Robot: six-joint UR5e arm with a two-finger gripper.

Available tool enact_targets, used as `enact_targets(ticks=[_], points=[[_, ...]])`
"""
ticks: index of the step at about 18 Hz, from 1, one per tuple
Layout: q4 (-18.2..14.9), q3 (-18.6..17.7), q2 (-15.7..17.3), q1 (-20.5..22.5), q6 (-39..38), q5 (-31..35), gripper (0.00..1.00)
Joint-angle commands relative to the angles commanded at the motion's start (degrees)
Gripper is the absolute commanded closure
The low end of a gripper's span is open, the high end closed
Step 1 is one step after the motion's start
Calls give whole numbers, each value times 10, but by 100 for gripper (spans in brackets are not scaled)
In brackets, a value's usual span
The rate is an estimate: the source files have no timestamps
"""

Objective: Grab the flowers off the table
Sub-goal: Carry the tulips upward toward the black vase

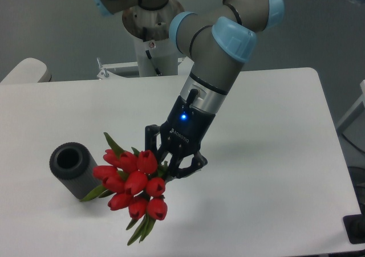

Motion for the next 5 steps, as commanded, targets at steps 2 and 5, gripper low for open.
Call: enact_targets(ticks=[2,5], points=[[0,2,0,1,0,-4,71],[0,3,0,1,0,-7,71]])
